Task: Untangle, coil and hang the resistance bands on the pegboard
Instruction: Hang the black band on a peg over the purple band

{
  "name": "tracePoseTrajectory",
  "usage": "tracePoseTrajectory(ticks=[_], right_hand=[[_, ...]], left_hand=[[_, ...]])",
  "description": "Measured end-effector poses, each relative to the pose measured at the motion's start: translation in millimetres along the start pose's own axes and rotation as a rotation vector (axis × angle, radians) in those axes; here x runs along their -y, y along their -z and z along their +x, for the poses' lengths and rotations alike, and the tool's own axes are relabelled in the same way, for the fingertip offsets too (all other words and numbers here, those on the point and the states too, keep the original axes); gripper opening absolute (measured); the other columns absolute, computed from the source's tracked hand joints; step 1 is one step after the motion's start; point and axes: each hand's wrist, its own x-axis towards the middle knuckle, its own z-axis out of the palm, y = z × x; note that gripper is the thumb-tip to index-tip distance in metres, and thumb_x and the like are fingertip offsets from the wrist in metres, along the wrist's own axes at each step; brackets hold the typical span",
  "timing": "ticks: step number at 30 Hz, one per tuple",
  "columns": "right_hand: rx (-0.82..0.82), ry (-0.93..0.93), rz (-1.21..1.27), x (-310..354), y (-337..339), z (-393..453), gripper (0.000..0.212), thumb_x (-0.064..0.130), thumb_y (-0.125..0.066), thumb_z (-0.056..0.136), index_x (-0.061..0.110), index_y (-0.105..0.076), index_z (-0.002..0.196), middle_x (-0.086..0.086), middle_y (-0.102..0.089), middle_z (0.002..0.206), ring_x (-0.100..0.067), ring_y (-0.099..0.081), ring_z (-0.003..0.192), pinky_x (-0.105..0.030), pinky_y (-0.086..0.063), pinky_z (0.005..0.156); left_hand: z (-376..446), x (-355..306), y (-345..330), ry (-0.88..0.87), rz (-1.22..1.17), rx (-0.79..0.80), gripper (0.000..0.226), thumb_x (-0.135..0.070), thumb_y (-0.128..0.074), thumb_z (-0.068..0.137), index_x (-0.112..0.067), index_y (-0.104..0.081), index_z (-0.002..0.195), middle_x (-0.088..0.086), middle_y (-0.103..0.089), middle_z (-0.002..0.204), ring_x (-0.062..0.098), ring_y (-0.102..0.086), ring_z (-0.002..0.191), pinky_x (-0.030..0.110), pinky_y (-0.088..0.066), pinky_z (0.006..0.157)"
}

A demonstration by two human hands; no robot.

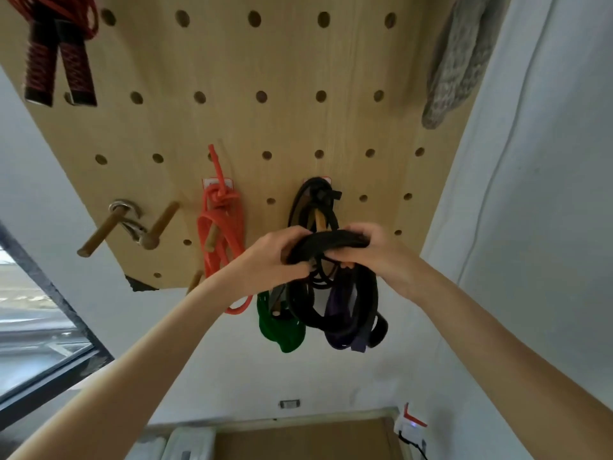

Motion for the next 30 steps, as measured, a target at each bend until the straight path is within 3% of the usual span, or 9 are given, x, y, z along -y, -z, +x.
tracePoseTrajectory(ticks=[4, 9, 11, 15, 20, 23, 26, 28, 30], right_hand=[[-0.116, 0.029, 0.036, 5.1, 6.5, 18.7, 0.016, 0.018, -0.076, 0.075, 0.023, -0.068, 0.087, 0.011, -0.069, 0.07, -0.001, -0.065, 0.066, -0.013, -0.05, 0.061], [-0.275, 0.015, 0.161, -5.7, 5.0, 49.7, 0.026, 0.02, -0.077, 0.074, 0.025, -0.065, 0.095, 0.001, -0.07, 0.097, -0.011, -0.068, 0.085, -0.029, -0.053, 0.082], [-0.357, 0.034, 0.147, -13.1, 5.0, 58.4, 0.025, 0.022, -0.078, 0.073, 0.025, -0.062, 0.091, 0.001, -0.069, 0.098, -0.015, -0.066, 0.093, -0.032, -0.052, 0.087], [-0.473, 0.061, 0.105, -31.3, -2.6, 63.8, 0.026, 0.031, -0.077, 0.073, 0.028, -0.056, 0.088, 0.005, -0.065, 0.095, -0.014, -0.062, 0.096, -0.029, -0.051, 0.084], [-0.512, 0.04, 0.082, -66.2, -20.9, 50.1, 0.03, 0.034, -0.065, 0.085, 0.022, -0.051, 0.108, 0.007, -0.061, 0.102, -0.004, -0.058, 0.096, -0.017, -0.049, 0.077], [-0.476, 0.066, 0.053, -82.2, -25.6, 38.7, 0.021, 0.026, -0.054, 0.093, 0.022, -0.049, 0.113, 0.008, -0.059, 0.104, -0.004, -0.056, 0.101, -0.015, -0.049, 0.082], [-0.421, 0.116, -0.066, -84.7, -26.6, 36.6, 0.021, 0.017, -0.04, 0.099, 0.016, -0.05, 0.117, -0.004, -0.059, 0.108, -0.013, -0.055, 0.104, -0.02, -0.046, 0.089], [-0.399, 0.097, -0.156, -83.5, -25.6, 40.7, 0.02, 0.016, -0.037, 0.1, 0.01, -0.051, 0.113, -0.011, -0.059, 0.103, -0.019, -0.058, 0.097, -0.02, -0.047, 0.083], [-0.381, 0.043, -0.206, -85.0, -23.7, 44.3, 0.024, 0.016, -0.036, 0.1, 0.001, -0.052, 0.111, -0.02, -0.059, 0.104, -0.028, -0.058, 0.095, -0.033, -0.049, 0.084]], left_hand=[[8.9, 7.8, -2.6, 0.026, -0.416, -0.209, 0.03, -0.014, -0.059, 0.088, -0.031, -0.055, 0.112, -0.009, -0.065, 0.1, 0.002, -0.063, 0.091, 0.015, -0.051, 0.077], [33.9, 21.7, -12.6, 0.152, -0.699, -0.443, 0.019, -0.013, -0.06, 0.088, -0.02, -0.057, 0.106, 0.015, -0.063, 0.109, 0.029, -0.063, 0.097, 0.042, -0.053, 0.086], [43.7, 27.5, -18.0, 0.178, -0.697, -0.474, 0.019, -0.013, -0.061, 0.088, -0.017, -0.056, 0.106, 0.017, -0.062, 0.111, 0.033, -0.062, 0.099, 0.045, -0.053, 0.086], [53.7, 38.2, -33.8, 0.19, -0.691, -0.591, 0.016, -0.023, -0.062, 0.087, -0.025, -0.055, 0.101, 0.002, -0.065, 0.104, 0.017, -0.064, 0.093, 0.029, -0.054, 0.074], [27.0, 65.6, -84.9, 0.22, -0.308, -0.667, 0.022, -0.031, -0.052, 0.092, -0.027, -0.04, 0.109, -0.01, -0.059, 0.102, 0.011, -0.06, 0.097, 0.02, -0.049, 0.081], [10.9, 86.6, -101.0, 0.275, -0.121, -0.635, 0.025, -0.022, -0.05, 0.094, -0.014, -0.042, 0.116, 0.003, -0.061, 0.106, 0.019, -0.06, 0.096, 0.026, -0.049, 0.077], [10.4, 83.1, -104.7, 0.297, 0.02, -0.591, 0.022, -0.021, -0.044, 0.097, -0.007, -0.05, 0.112, 0.008, -0.063, 0.099, 0.025, -0.062, 0.087, 0.03, -0.049, 0.069], [12.2, 74.5, -106.4, 0.349, -0.036, -0.586, 0.019, -0.023, -0.041, 0.098, -0.011, -0.05, 0.108, 0.006, -0.064, 0.093, 0.024, -0.062, 0.083, 0.034, -0.051, 0.069], [13.7, 64.7, -109.2, 0.462, -0.313, -0.61, 0.014, -0.025, -0.04, 0.098, -0.018, -0.049, 0.107, 0.002, -0.063, 0.094, 0.021, -0.062, 0.088, 0.032, -0.051, 0.076]])
